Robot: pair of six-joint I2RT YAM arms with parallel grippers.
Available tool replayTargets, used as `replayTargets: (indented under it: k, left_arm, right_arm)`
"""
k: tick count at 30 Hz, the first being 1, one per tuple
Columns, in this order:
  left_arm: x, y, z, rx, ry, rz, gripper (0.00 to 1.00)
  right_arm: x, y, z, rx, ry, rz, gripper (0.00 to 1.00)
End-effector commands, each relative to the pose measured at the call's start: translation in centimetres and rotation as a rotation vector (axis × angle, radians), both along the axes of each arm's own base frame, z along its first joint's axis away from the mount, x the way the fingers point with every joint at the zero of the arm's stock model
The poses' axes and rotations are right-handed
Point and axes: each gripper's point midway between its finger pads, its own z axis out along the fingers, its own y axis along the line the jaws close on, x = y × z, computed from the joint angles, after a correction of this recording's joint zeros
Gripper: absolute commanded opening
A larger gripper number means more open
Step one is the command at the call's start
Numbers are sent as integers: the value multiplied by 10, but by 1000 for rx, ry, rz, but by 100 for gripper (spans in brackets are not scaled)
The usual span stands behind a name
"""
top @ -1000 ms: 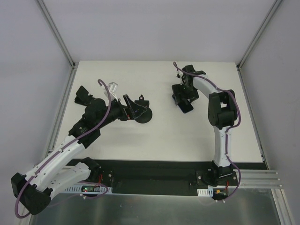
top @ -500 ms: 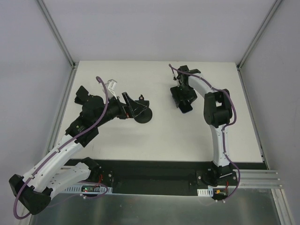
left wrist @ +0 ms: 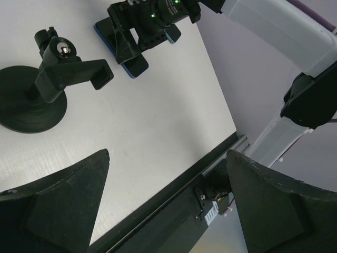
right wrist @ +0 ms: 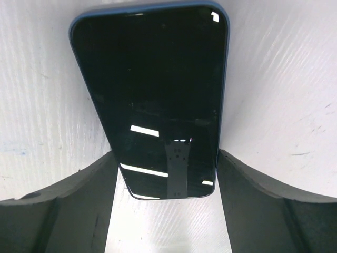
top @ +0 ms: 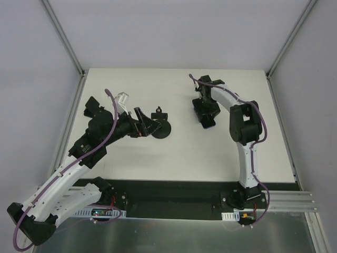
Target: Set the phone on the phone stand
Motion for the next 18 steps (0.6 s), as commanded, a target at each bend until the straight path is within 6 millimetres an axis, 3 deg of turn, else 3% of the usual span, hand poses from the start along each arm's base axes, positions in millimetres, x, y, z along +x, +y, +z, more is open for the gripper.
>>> replayTargets:
  k: [1, 2, 6, 8, 12, 18]
  left_arm:
    - [-5, 5, 2, -7, 32, 12, 90]
    - [-7, 6, -3, 7, 47, 8, 90]
    - [-13, 9, -4, -6, 51, 5, 90]
    - [-17, 11, 6, -11, 23, 1, 90]
    - [-21, 17, 15, 5, -7, 3, 91]
    - [-27, 14, 4, 0, 31, -27, 90]
  right_arm:
    - [-1, -3, 13, -11, -62, -45, 35]
    - [-2, -4, 16, -18, -66, -48, 25]
    - [-3, -4, 24, -21, -108, -47, 9]
    - [-2, -3, 27, -11, -124, -58, 1]
    - [-2, 2, 30, 29, -145, -63, 1]
    - [-5, 13, 42, 124, -181, -98, 1]
